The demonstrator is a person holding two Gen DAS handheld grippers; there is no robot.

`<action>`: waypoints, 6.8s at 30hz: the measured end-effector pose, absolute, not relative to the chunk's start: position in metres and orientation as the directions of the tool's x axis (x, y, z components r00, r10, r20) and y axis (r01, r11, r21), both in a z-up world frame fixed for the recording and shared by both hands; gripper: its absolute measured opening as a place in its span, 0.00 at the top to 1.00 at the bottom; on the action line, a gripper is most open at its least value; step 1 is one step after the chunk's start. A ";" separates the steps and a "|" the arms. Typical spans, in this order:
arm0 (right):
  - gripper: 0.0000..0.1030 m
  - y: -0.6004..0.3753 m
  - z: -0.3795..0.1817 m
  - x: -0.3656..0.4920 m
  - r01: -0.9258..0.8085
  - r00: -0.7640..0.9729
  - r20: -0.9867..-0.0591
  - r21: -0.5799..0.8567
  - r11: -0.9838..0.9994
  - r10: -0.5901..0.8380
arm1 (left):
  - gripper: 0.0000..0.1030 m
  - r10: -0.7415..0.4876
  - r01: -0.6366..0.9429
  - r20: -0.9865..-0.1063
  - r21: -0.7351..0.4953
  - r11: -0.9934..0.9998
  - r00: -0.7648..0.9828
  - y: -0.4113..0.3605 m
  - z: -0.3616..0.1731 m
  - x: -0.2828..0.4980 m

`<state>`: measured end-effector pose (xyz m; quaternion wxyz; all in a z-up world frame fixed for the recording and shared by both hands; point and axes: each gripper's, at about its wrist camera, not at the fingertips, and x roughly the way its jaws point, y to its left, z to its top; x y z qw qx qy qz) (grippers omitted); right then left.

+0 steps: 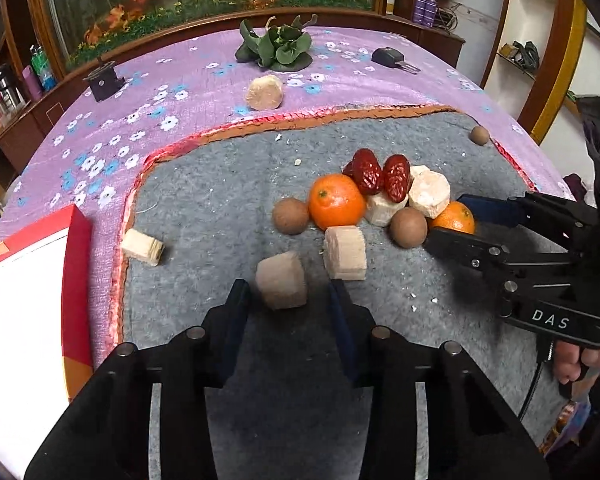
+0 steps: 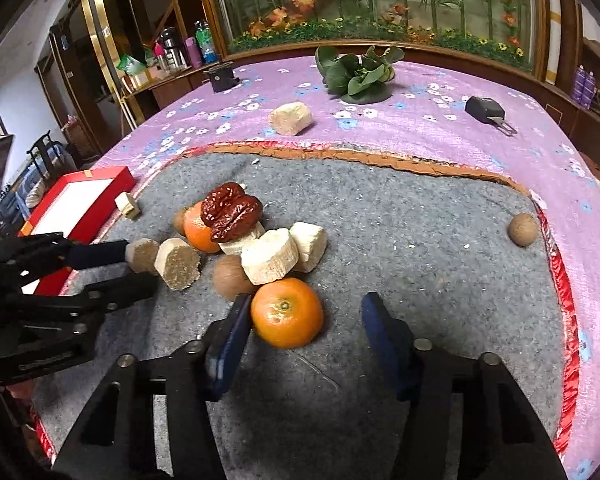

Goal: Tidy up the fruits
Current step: 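Grasp a beige cake cube with the left tool while the right tool grasps an orange, then carry the cube and orange to the white tray and open both tools, then grasp a beige cake cube with the left tool while the right tool grasps another cube, then carry both cubes to the white tray and open both tools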

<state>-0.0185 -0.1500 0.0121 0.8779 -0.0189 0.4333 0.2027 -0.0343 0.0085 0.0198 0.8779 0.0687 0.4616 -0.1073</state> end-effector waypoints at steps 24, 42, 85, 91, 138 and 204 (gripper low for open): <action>0.66 -0.159 0.014 -0.022 -0.407 0.494 -0.739 0.270 0.873 0.459 | 0.85 -0.128 0.235 -0.800 0.017 0.972 0.586 0.007 0.024 -0.039; 0.67 -0.081 0.049 -0.055 -0.572 0.306 -0.592 0.512 0.641 0.746 | 0.84 0.159 -0.075 -0.652 0.155 0.985 0.741 0.095 0.071 -0.121; 0.61 0.090 0.049 -0.091 -0.701 0.231 -0.679 0.381 0.603 0.697 | 0.56 0.500 -0.419 -0.587 0.281 0.863 0.636 0.207 0.049 -0.160; 0.60 0.076 0.056 -0.090 -0.692 0.246 -0.659 0.394 0.605 0.711 | 0.55 0.511 -0.420 -0.564 0.295 0.858 0.649 0.200 0.059 -0.163; 0.53 -0.162 0.024 -0.020 -0.345 0.519 -0.756 0.242 0.907 0.399 | 0.53 -0.031 0.189 -0.761 0.122 0.974 0.648 0.009 0.043 -0.071; 0.72 0.061 0.075 -0.067 -0.727 0.294 -0.640 0.332 0.601 0.710 | 0.84 0.247 -0.213 -0.600 0.130 0.968 0.761 0.166 0.076 -0.123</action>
